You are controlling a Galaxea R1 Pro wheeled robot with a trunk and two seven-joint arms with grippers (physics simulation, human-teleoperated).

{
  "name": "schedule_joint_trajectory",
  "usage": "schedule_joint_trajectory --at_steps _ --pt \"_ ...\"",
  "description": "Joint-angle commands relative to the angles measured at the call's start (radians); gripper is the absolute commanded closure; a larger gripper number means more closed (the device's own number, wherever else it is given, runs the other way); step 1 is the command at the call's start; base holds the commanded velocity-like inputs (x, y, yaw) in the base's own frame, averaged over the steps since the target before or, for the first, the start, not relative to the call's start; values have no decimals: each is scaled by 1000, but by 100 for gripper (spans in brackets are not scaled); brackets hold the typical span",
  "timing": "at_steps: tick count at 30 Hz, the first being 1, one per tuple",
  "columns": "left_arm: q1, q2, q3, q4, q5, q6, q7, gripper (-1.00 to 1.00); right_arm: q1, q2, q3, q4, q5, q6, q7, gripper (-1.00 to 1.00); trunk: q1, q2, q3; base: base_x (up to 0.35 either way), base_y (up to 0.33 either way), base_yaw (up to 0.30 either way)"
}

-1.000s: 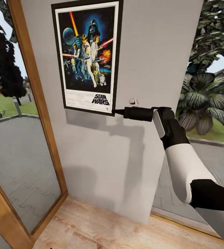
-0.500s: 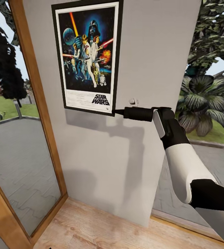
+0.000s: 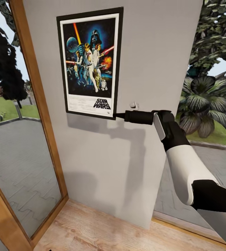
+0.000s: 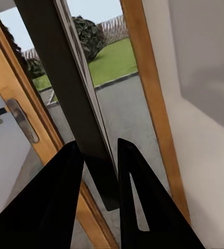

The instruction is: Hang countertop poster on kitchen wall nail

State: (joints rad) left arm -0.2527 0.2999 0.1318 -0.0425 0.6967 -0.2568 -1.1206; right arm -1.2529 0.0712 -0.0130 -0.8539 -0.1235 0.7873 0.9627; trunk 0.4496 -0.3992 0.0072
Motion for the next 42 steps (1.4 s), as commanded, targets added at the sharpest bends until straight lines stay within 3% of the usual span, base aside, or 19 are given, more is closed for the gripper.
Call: schedule_joint_trajectory --at_steps 1,29,42 --pt "0 1 8 1 -8 -6 -2 -100 0 0 -2 2 -6 7 0 100 0 -1 0 0 0 0" --pt "0 2 8 1 -7 -6 -4 -100 0 0 -2 11 -10 5 -1 100 0 -1 0 41 -10 0" --pt "0 2 8 1 -6 -4 -4 -100 0 0 -3 12 -10 -57 -1 100 0 -1 0 106 -36 0"
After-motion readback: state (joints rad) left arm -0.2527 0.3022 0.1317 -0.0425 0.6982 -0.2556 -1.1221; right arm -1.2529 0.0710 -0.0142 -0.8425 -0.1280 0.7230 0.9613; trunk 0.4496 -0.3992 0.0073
